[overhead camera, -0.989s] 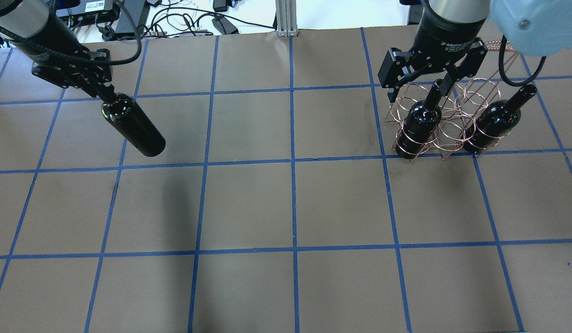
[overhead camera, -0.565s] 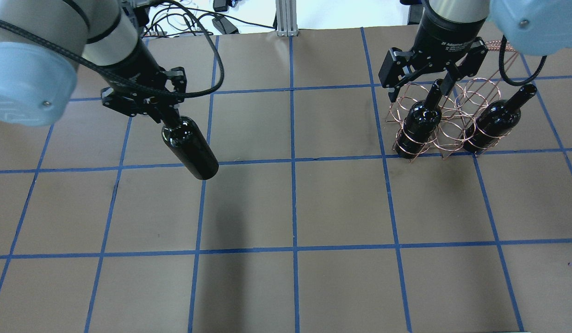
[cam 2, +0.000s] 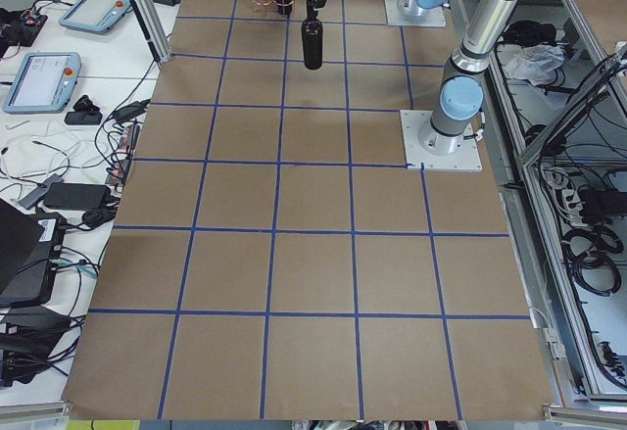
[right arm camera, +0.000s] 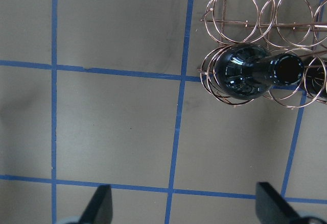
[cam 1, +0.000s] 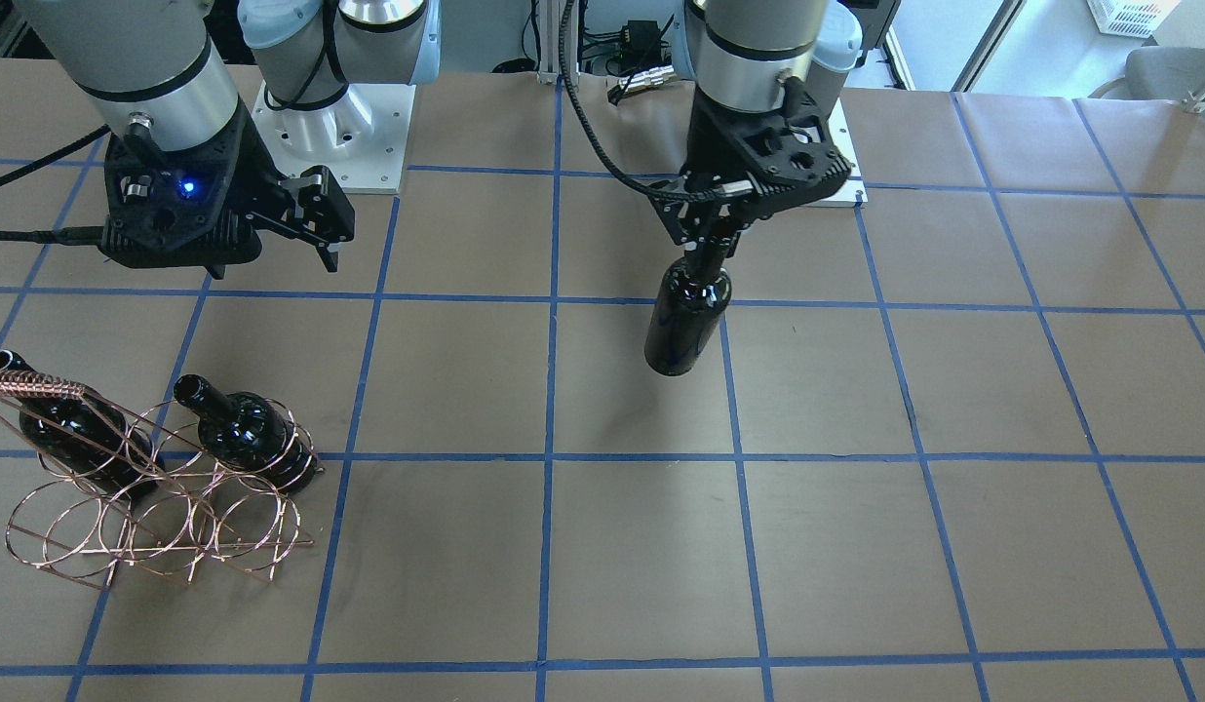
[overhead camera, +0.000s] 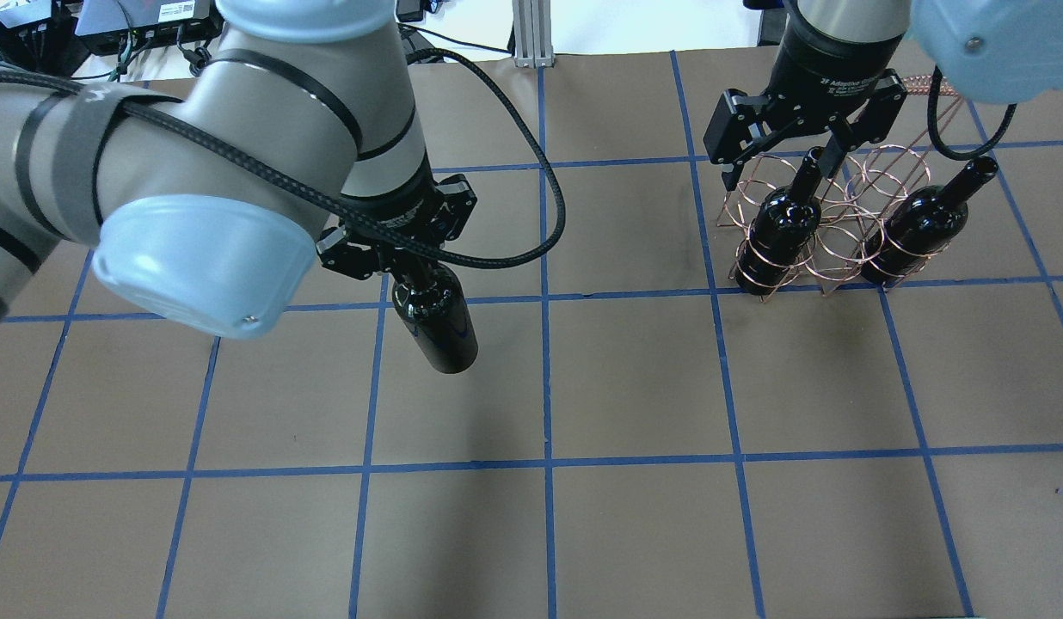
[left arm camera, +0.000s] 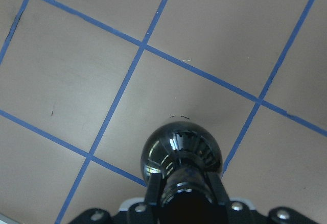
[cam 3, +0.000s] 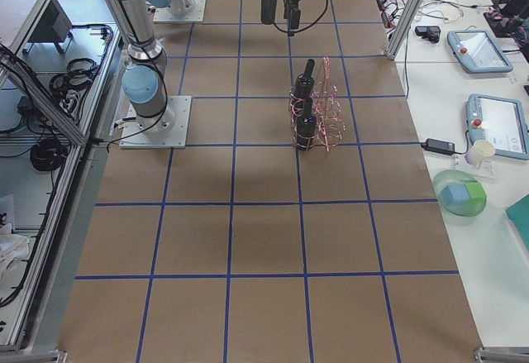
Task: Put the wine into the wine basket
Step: 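Swing the bottle upright and carry it toward the table center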
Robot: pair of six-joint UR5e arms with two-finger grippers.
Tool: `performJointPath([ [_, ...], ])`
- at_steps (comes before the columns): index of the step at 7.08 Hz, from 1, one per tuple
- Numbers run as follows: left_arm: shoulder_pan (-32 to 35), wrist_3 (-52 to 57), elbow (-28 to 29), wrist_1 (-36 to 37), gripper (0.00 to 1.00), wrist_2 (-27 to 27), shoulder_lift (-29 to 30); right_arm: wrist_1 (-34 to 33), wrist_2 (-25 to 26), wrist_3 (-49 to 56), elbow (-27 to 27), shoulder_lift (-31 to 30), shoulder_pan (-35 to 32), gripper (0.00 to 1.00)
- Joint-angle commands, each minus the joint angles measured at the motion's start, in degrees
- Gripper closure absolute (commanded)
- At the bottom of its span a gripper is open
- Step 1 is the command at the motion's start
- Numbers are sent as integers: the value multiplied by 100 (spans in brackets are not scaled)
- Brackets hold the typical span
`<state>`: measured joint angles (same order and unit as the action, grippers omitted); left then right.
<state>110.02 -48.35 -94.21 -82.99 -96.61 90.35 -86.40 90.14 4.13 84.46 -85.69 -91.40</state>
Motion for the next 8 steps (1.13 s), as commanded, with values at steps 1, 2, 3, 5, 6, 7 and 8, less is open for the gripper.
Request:
performJointPath([
  [1, 509, -962, -246, 447, 90, -148, 79, 0, 4, 0, 0, 0, -1, 0],
  [2, 633, -1427, -482, 885, 90, -139, 158, 0, -5, 0, 9, 0, -1, 0],
  [3, 669, -1414, -545, 1081, 90, -147, 193, 0, -5, -9, 9, 0, -9, 0],
  [5, 713, -1492, -589, 1347, 90, -86, 342, 0, 4, -9, 26, -9, -1, 0],
  [6, 722, -1537, -616, 1347, 90, -77, 360, 0, 4, 0, 27, 0, -1, 0],
  [7, 731, -1546, -642, 1347, 90, -69, 395, -9, -5, 0, 27, -9, -1, 0],
  [8, 740, -1563, -643, 1338, 90, -86, 413, 0, 4, 0, 27, 0, -1, 0],
])
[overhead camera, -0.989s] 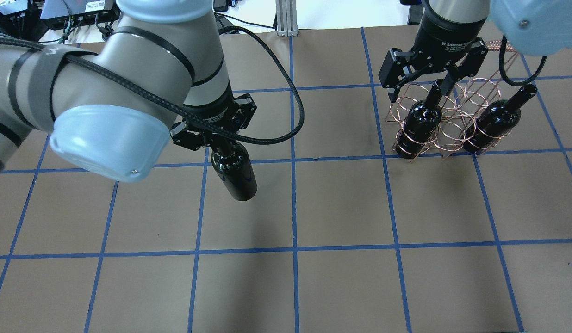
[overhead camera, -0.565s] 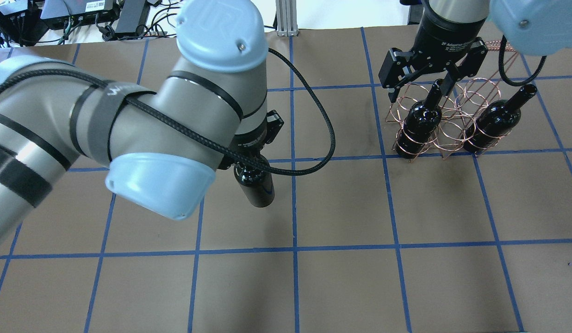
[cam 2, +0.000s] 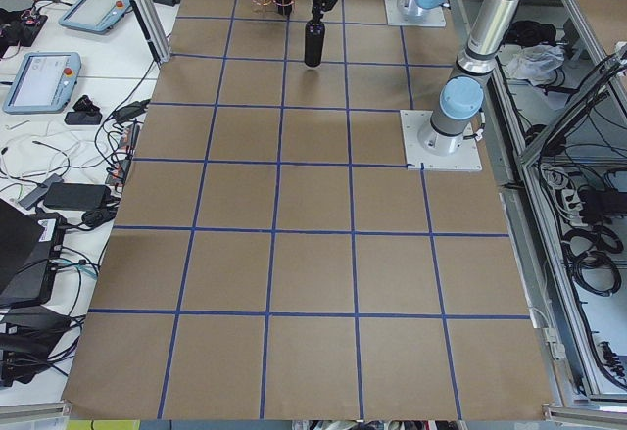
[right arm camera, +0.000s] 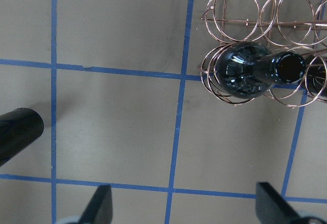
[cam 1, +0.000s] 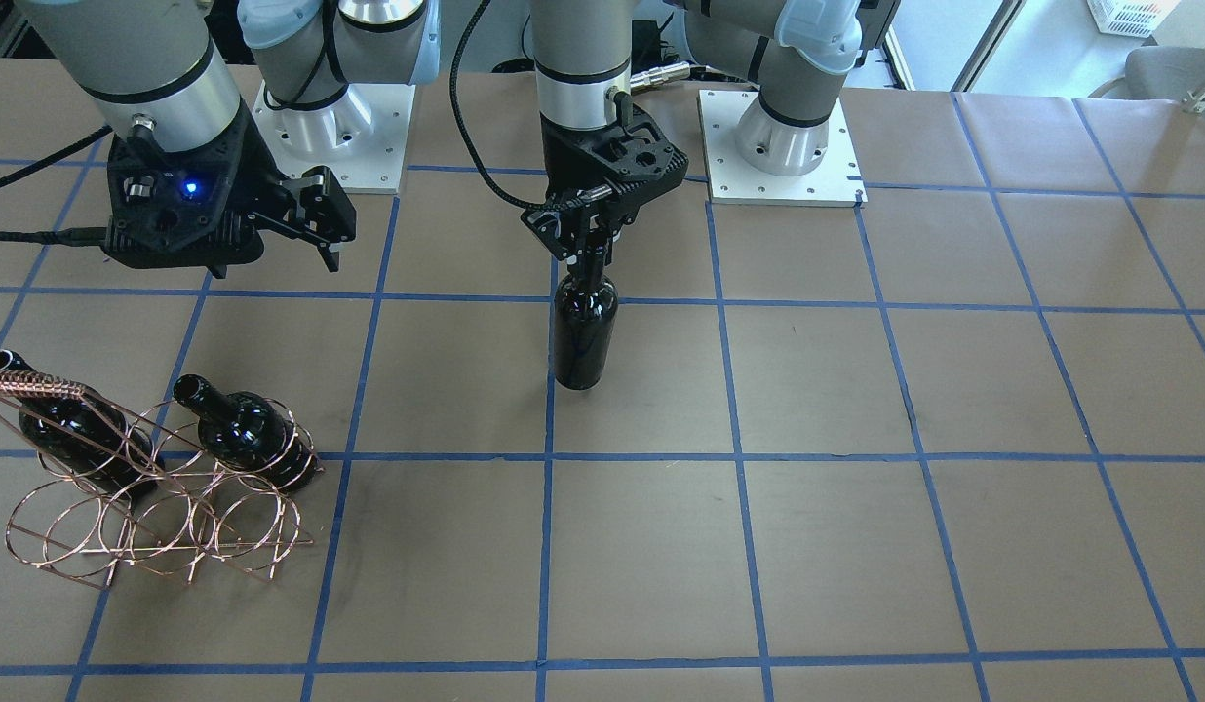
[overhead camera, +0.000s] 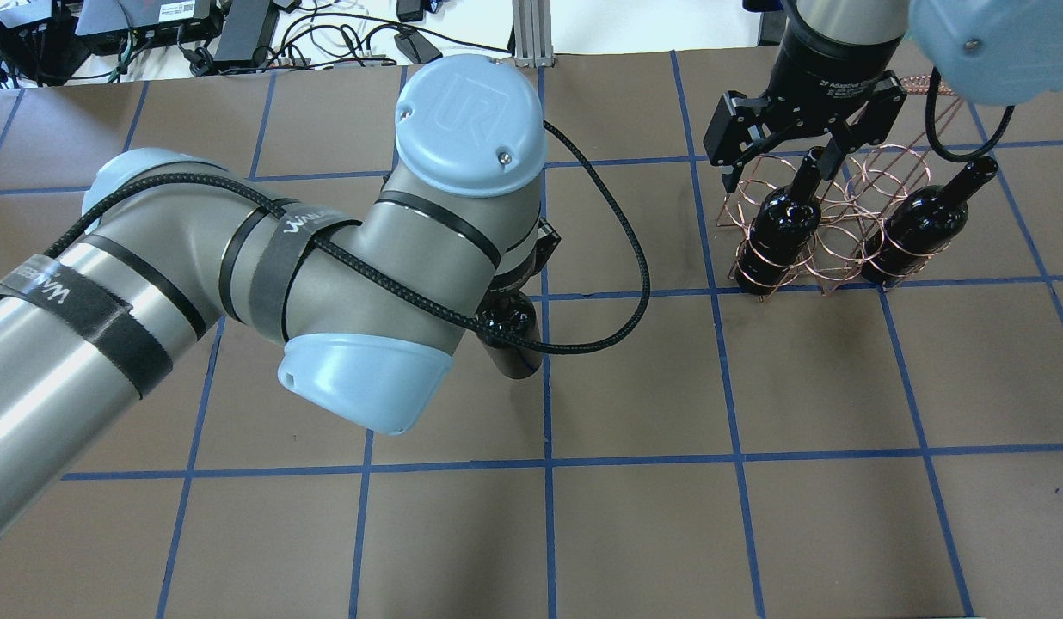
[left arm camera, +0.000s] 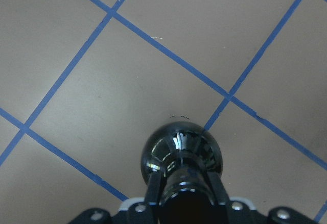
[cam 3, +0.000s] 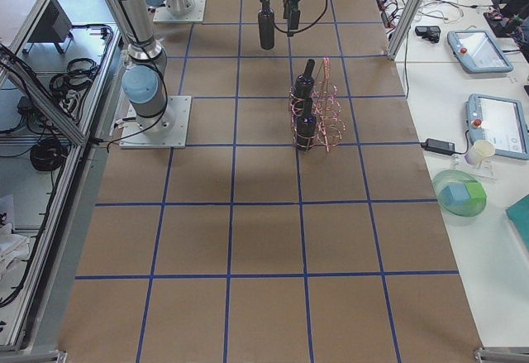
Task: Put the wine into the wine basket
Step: 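Swing the bottle upright and carry it toward the table center, then lower the bottle upright onto the table and open the left gripper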
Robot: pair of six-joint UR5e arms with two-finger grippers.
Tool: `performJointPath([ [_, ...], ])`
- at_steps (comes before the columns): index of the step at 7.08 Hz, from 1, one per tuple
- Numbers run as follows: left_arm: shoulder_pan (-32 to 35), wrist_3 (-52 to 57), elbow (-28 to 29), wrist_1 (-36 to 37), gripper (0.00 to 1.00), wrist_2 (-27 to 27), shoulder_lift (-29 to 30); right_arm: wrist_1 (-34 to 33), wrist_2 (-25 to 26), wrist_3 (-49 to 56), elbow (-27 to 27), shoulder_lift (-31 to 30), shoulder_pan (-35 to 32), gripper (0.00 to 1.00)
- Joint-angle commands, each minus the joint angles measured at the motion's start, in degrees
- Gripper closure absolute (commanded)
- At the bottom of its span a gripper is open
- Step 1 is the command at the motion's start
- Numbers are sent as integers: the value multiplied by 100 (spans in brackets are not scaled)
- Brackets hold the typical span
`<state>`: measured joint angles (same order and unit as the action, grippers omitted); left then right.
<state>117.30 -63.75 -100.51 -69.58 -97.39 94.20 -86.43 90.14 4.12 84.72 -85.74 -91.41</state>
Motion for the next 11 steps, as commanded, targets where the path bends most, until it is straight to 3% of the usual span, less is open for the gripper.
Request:
performJointPath([
  [1, 3, -50, -12, -3, 90, 1, 55, 3, -5, -8, 0, -4, -9, 0],
  [9, 38, 38, -65, -38, 88, 80, 81, -5, -14, 9, 18, -4, -35, 0],
  [11, 38, 38, -74, -56, 83, 80, 90, 3, -5, 62, 9, -39, 0, 0],
])
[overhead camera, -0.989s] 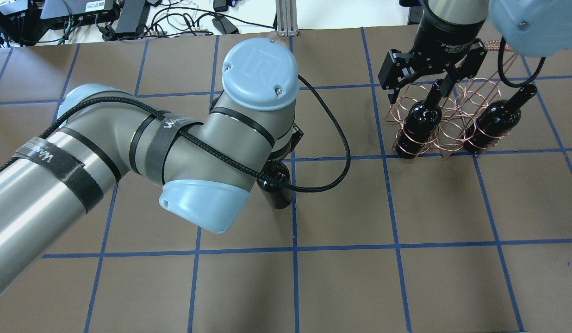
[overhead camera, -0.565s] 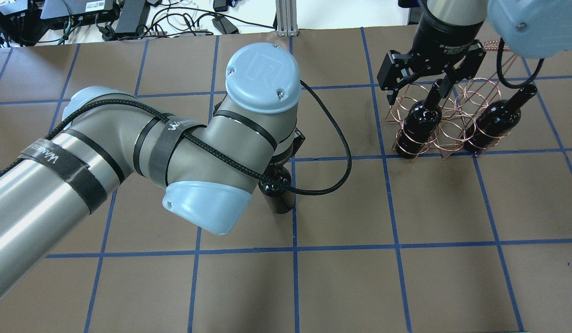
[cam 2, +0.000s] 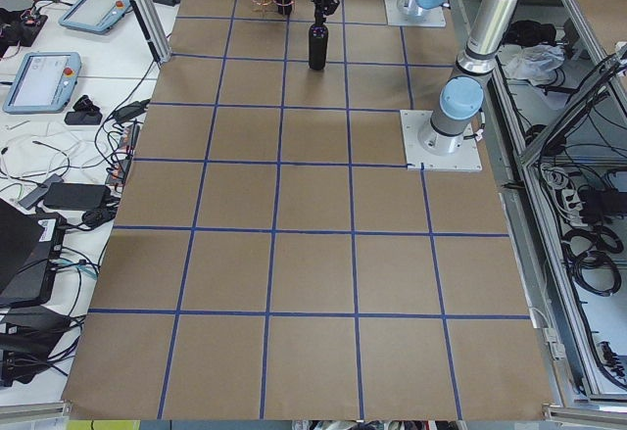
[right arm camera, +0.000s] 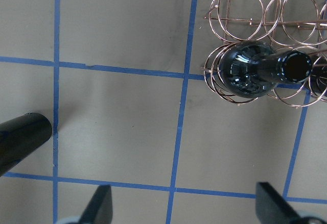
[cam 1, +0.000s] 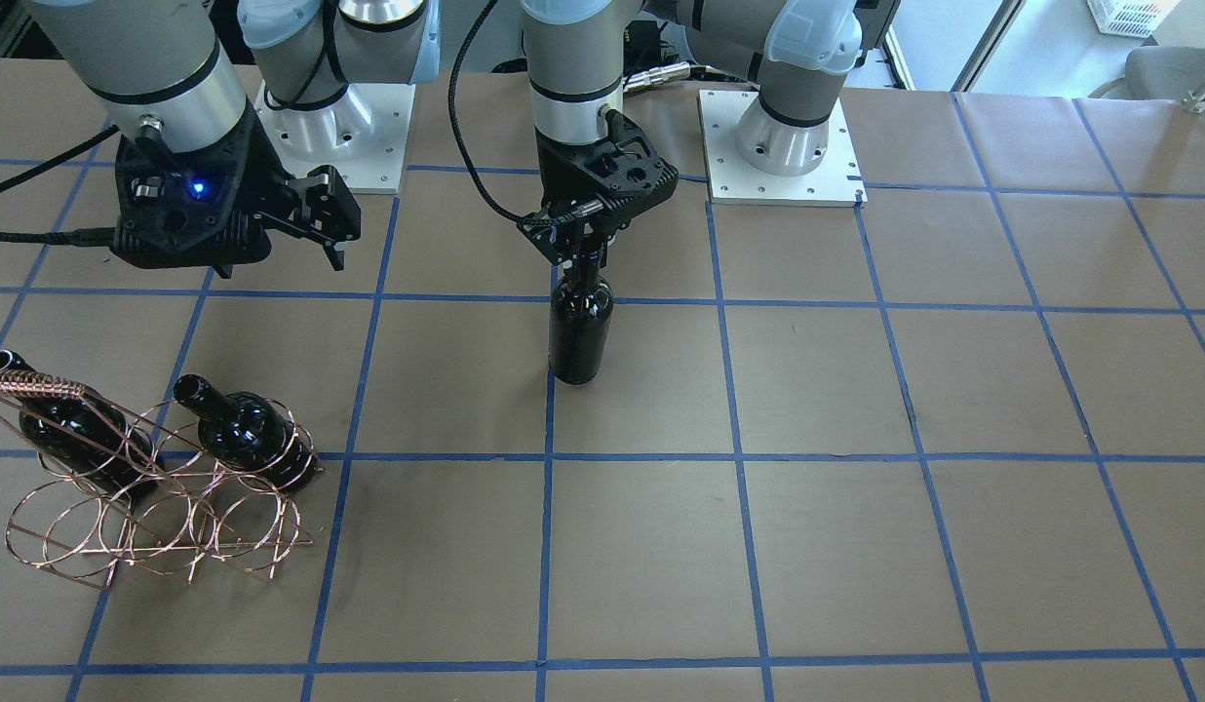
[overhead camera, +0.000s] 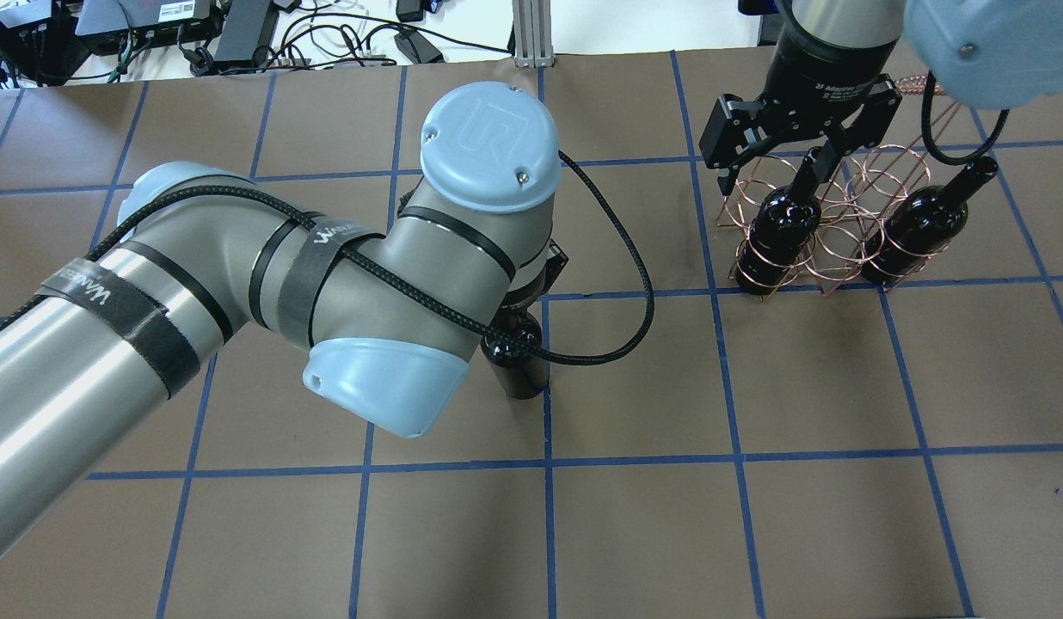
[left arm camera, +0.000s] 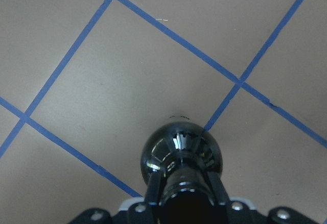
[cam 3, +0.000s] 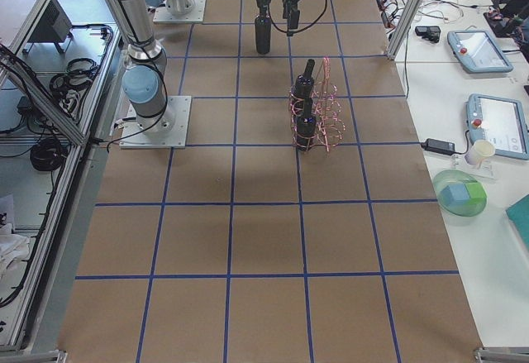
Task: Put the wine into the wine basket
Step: 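Lower the bottle upright onto the table and open the left gripper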
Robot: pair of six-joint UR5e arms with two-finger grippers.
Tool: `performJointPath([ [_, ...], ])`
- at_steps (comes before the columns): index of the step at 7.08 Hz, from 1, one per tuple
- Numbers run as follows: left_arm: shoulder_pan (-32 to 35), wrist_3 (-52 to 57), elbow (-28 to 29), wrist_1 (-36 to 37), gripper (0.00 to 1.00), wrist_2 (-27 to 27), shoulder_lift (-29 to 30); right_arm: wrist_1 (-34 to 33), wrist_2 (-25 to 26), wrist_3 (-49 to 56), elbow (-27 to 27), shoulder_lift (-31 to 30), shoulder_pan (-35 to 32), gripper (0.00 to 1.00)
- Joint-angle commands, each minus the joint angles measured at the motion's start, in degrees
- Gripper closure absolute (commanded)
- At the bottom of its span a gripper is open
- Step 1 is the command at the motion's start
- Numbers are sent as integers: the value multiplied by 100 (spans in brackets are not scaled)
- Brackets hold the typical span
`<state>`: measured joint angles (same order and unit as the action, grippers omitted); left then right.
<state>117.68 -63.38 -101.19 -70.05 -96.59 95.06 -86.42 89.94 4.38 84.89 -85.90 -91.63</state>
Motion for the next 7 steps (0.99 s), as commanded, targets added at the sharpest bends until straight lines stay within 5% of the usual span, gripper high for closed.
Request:
performJointPath([
  [1, 0, 10, -41, -35, 75, -9, 4, -6, 6, 219, 1, -145, 5, 0],
  [3, 9, -43, -50, -35, 75, 0, 39, -6, -64, 169, 1, -173, -13, 0],
  [4, 70, -60, -50, -35, 66, 0, 65, -15, -73, 168, 1, -164, -13, 0],
  [5, 88, -60, -50, -35, 13, 0, 83, 20, 5, 38, 10, -164, -13, 0],
  [6, 88, -25, -50, -27, 0, 9, 83, -6, 6, -7, 45, -156, -13, 0],
  [7, 53, 140, 46, -18, 0, 0, 31, -33, -20, 10, 45, -112, -4, 0],
])
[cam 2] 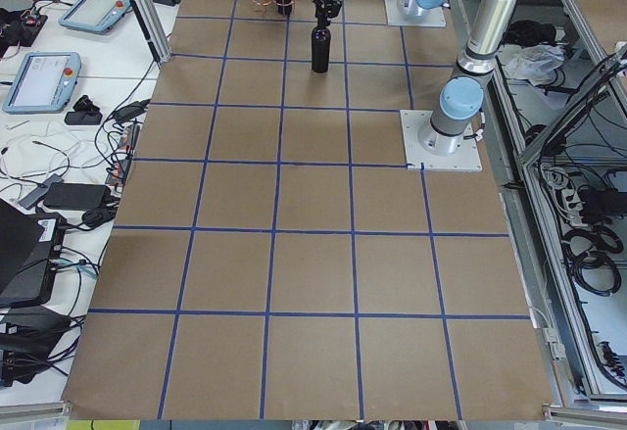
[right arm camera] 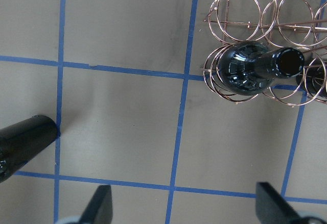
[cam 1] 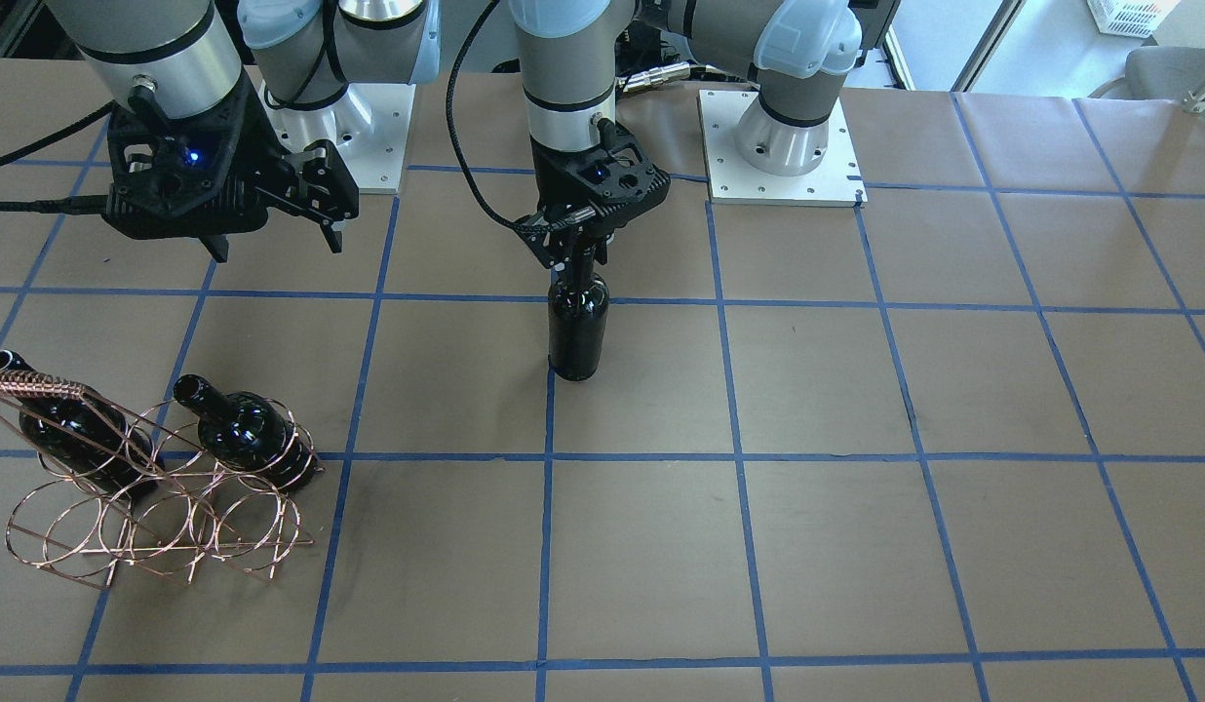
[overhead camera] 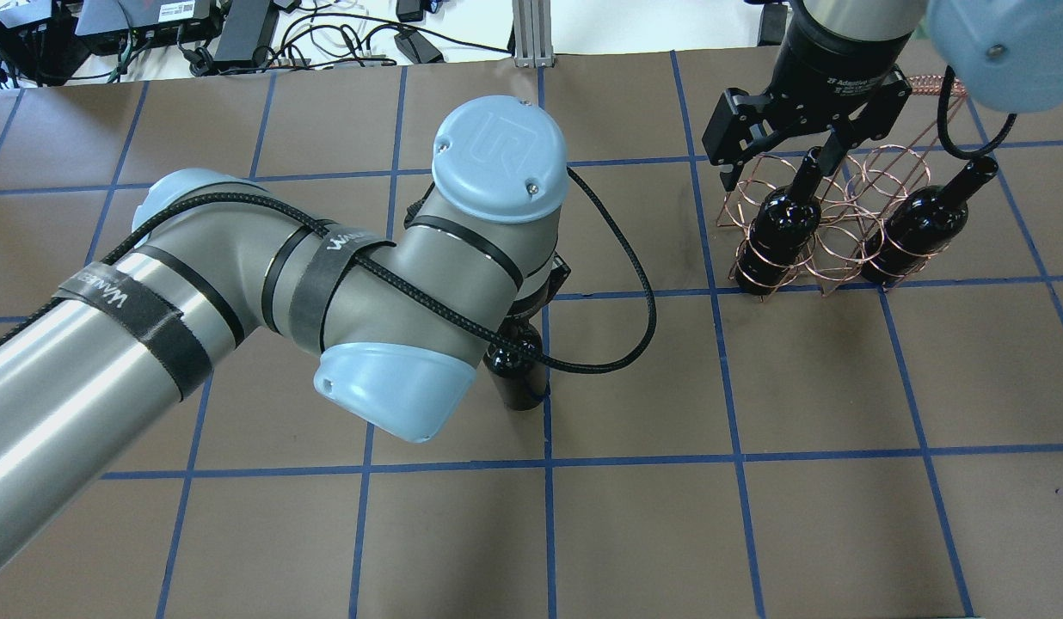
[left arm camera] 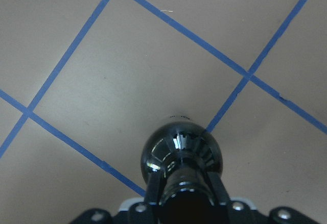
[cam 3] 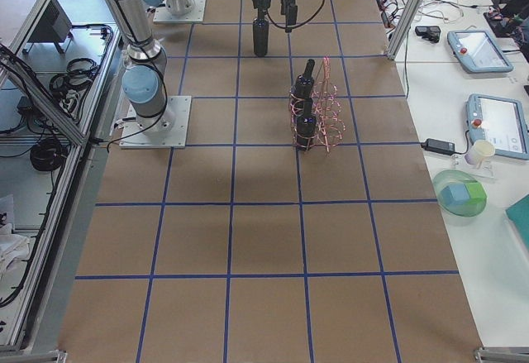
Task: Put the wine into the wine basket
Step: 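Lower the bottle upright onto the table and open the left gripper, then raise the left gripper away while the right gripper moves toward the bottle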
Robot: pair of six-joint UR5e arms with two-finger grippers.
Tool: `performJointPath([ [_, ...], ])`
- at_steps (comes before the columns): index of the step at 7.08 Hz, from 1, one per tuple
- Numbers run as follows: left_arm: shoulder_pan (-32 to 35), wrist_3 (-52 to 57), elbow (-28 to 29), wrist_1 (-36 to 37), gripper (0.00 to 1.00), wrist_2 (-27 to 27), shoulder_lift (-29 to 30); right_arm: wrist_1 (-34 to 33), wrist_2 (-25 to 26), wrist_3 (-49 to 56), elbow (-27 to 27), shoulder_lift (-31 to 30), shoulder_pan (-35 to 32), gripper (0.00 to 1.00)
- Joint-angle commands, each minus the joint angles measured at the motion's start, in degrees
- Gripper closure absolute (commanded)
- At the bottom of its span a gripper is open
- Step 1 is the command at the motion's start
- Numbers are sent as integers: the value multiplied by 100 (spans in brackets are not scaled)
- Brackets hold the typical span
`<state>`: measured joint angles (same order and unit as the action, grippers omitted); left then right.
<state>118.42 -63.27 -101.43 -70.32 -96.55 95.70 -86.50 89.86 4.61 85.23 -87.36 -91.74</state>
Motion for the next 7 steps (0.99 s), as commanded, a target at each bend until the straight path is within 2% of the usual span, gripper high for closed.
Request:
performJointPath([
  [1, -143, 1261, 279, -43, 0, -12, -182, -25, 5, 4, 11, 43, 16, 0],
  [2, -518, 1891, 673, -470, 0, 22, -227, -16, 23, -30, 11, 52, 16, 0],
  [3, -1096, 2706, 1147, -1170, 0, 449, -245, -25, -3, 13, 11, 44, 16, 0],
  [4, -1702, 3645, 1534, -1734, 0, 506, -271, -207, -73, -48, 11, 17, -19, 0],
  [5, -2256, 4699, 1669, -2088, 1, 480, -324, -296, -91, -335, 29, -26, -167, 0],
  [7, -2753, 5568, 1705, -2118, 1, 532, -534, -454, -100, -1283, 29, 43, -991, 0],
])
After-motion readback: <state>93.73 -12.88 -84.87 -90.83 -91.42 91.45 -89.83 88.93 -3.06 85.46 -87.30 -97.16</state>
